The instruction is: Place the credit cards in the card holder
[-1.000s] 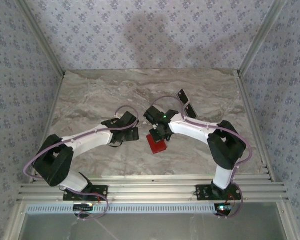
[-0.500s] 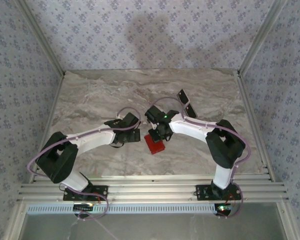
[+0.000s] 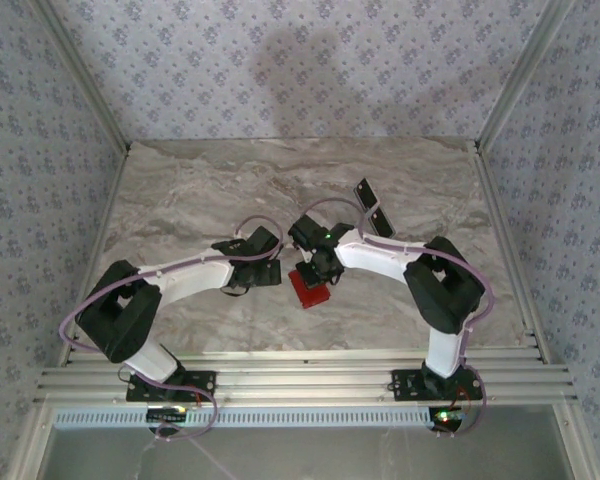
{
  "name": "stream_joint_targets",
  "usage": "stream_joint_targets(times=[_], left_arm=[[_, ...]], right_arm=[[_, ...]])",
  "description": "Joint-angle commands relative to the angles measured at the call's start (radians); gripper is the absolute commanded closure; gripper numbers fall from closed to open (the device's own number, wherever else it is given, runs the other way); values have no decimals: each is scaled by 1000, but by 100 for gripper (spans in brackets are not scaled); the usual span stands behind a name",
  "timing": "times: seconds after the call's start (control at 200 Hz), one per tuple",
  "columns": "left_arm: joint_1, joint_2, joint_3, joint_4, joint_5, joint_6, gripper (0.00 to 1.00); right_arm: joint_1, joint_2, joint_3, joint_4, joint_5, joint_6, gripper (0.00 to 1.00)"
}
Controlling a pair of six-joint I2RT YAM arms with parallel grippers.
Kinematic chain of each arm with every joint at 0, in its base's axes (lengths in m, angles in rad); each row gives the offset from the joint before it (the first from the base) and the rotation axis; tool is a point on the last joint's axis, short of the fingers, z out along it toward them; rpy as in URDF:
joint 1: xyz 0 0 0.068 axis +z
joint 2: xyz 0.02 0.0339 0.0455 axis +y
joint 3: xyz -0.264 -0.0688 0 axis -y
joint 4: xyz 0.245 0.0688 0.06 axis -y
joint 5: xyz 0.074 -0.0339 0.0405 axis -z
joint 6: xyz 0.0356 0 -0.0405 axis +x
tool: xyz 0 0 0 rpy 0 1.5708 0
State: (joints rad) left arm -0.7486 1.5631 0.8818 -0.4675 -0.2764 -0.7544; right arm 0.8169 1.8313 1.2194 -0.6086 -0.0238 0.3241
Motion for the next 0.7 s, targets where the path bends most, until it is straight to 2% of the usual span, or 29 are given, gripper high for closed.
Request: stream_joint_targets(times=[0.0, 0.695], left_arm=[[-10, 15, 18, 8, 4, -19, 0], [-10, 75, 36, 35, 18, -26, 0]], right_arm=[[7, 26, -18, -5, -17, -6, 100], [15, -64, -62, 31, -46, -3, 100]])
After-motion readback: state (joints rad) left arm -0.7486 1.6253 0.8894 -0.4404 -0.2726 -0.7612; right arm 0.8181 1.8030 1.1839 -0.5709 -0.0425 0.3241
